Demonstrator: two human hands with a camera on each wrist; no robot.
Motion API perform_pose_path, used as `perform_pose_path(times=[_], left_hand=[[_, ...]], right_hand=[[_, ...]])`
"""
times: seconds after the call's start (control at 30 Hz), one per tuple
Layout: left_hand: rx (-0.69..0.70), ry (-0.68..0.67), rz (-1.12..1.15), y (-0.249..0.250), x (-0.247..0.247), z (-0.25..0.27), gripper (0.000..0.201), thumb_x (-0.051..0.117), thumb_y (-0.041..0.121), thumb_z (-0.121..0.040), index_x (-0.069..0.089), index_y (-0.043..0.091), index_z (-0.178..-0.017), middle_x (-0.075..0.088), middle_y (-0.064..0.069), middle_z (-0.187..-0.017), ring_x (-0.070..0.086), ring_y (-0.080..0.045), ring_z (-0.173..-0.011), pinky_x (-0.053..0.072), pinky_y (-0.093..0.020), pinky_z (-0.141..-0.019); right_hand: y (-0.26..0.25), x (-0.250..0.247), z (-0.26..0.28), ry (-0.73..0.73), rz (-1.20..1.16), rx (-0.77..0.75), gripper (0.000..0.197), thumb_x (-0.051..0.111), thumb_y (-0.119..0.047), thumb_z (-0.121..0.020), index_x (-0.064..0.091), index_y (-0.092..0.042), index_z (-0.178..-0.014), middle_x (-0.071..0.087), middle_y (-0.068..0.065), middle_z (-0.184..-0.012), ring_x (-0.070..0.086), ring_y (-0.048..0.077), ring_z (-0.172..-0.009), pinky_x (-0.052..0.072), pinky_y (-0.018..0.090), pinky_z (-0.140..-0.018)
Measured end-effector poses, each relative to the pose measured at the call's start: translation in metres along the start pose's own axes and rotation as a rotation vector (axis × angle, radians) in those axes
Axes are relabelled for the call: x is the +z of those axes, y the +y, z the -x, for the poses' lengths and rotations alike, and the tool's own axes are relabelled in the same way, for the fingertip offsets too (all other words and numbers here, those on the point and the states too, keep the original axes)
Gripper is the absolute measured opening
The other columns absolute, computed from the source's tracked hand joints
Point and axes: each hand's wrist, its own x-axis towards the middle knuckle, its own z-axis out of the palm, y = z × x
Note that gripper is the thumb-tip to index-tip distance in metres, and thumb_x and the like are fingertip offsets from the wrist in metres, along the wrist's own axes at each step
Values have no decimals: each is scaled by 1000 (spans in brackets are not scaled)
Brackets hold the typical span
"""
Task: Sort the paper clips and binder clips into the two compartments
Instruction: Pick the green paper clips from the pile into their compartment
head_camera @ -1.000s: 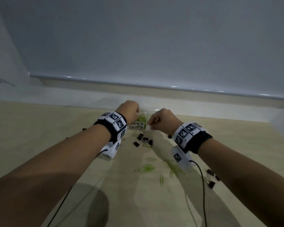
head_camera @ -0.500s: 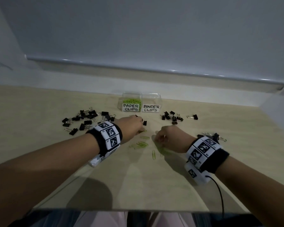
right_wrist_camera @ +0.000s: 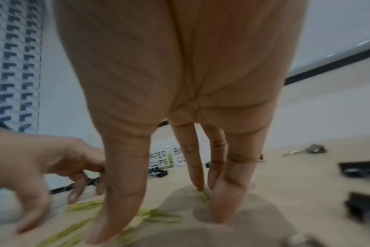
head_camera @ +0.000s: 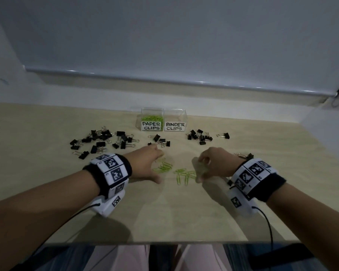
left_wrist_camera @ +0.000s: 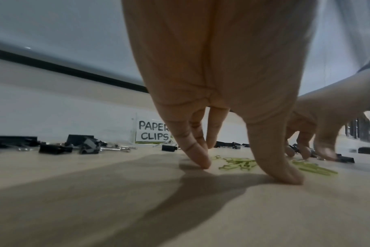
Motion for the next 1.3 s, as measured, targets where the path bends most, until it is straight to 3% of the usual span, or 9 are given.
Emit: perform_pose_path(times=[0.13,0.23,0.43,0.63,0.8,0.93,1.13,1.2,1.3], left_hand=[[-17,42,149,8,-1,-10,65,81,37,-71,54,14,-125,45,3,-107,45,-11,-93,35,-19,-77],[-55,70,247,10,1,-16,49,83,27,-70,61,13,-111,52,3,-101,51,-13,-89,39,-20,-73],[-47,57,249,17,1,-20,25,77,14,-77,67,7,-99,59,0,-88,54,-13,-82,41,-20,-66],[-44,0,129,22,0,-22,18,62,14,-90,61,6,-105,61,-12,-107,57,-27,-99,38,-25,-74],[-16,15,19,23,3,-19,14,52,13,-94,57,5,-104,56,-15,-109,55,-29,-97,38,-30,-74],[9,30,-11,19,5,-22,12,49,9,-94,57,7,-103,55,-12,-109,54,-28,-97,37,-29,-74],[-43,65,190,7,-3,-27,16,49,10,-95,62,11,-105,61,-6,-110,55,-17,-91,41,-24,-76],[-50,135,292,0,-16,-26,16,50,12,-94,63,10,-104,63,-4,-107,57,-16,-92,44,-23,-79],[-90,267,382,-14,-43,-31,16,52,10,-94,66,4,-99,66,-4,-102,59,-15,-88,47,-24,-80]], right_hand=[[-31,15,-5,39,-40,-86,74,87,-42,-56,58,-15,-118,56,2,-108,52,19,-92,42,26,-74],[-47,17,-12,57,-39,-130,60,86,-33,-60,61,-13,-111,58,3,-103,47,17,-85,36,24,-70],[-57,9,-19,88,-24,-222,26,71,-7,-74,69,-11,-99,70,6,-101,60,20,-88,37,22,-69],[-61,7,-21,40,-11,-236,23,66,-4,-76,69,-5,-99,69,12,-101,62,28,-94,47,31,-75],[-56,11,-24,53,-22,-231,20,64,-8,-79,67,-3,-98,69,14,-99,62,30,-94,48,34,-77],[-46,9,-28,56,-94,-220,16,67,-7,-80,67,-6,-96,68,9,-100,58,21,-88,44,28,-74],[-29,-8,-42,17,-335,-214,9,73,-10,-79,66,-15,-77,63,-5,-75,58,4,-65,45,15,-63],[-27,-23,-51,42,-375,-219,10,71,-5,-80,66,-13,-76,64,-4,-72,59,2,-57,51,18,-62],[-33,-52,-74,144,-402,-205,11,69,-3,-81,65,-11,-75,68,4,-75,62,14,-61,57,29,-67]])
